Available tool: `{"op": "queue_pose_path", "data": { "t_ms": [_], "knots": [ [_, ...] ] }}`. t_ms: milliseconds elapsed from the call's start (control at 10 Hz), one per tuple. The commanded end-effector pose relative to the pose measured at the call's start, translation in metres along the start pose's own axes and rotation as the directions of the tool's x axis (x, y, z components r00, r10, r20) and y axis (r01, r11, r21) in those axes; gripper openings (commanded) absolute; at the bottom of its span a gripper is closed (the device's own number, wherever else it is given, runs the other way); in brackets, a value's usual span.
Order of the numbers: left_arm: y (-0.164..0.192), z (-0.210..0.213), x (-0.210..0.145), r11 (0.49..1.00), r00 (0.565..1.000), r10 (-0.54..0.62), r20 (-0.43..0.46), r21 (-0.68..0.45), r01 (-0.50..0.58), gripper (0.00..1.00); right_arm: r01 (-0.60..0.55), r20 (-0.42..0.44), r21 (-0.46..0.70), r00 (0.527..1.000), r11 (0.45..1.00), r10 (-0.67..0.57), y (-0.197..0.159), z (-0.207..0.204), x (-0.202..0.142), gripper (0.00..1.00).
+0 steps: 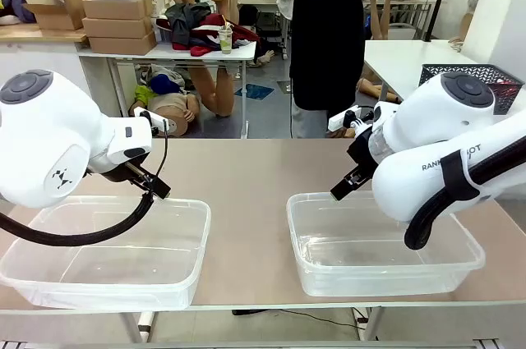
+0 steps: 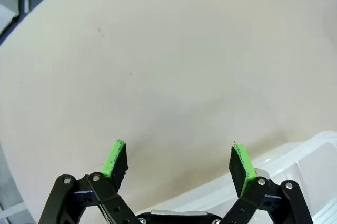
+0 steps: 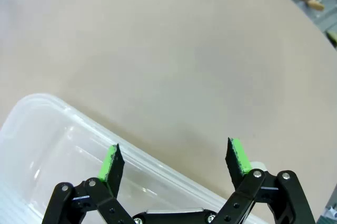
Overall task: Sort the waste into each basket.
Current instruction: Pick up the Organizing box on the left side of the table and lift it.
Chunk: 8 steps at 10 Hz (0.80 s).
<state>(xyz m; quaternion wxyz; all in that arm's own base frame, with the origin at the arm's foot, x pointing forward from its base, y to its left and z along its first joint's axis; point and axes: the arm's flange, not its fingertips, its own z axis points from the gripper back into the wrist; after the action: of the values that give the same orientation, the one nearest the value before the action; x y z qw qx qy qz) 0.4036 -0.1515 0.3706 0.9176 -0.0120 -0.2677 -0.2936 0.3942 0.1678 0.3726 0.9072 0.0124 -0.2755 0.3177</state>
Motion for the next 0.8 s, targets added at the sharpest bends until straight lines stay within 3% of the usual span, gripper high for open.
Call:
{"op": "queue_pose_path", "data": {
  "t_ms": [0,400,500,600,700],
  "knots": [
    [0.0,0.0,0.0,1.0,1.0,0.0,0.0,0.0,0.0,1.0,0.001,0.0,0.0,1.0,1.0,-0.001,0.0,0.0,0.0,1.0],
    [0.0,0.0,0.0,1.0,1.0,0.0,0.0,0.0,0.0,1.0,0.0,0.0,0.0,1.0,1.0,0.0,0.0,0.0,0.0,1.0],
    [-0.006,0.031,0.007,1.0,1.0,-0.023,0.018,-0.018,0.023,1.0,-0.036,0.049,0.025,0.998,0.999,0.035,0.001,0.036,0.008,1.0],
    [-0.009,0.076,0.014,0.999,0.995,0.037,0.09,-0.007,-0.037,1.0,-0.059,0.123,-0.007,0.991,0.998,0.059,0.005,0.079,0.013,1.0],
    [-0.017,0.124,0.013,0.999,0.985,0.021,0.169,-0.043,-0.014,1.0,-0.057,0.157,-0.076,0.985,0.995,0.069,0.012,0.118,0.01,1.0]
  ]
}}
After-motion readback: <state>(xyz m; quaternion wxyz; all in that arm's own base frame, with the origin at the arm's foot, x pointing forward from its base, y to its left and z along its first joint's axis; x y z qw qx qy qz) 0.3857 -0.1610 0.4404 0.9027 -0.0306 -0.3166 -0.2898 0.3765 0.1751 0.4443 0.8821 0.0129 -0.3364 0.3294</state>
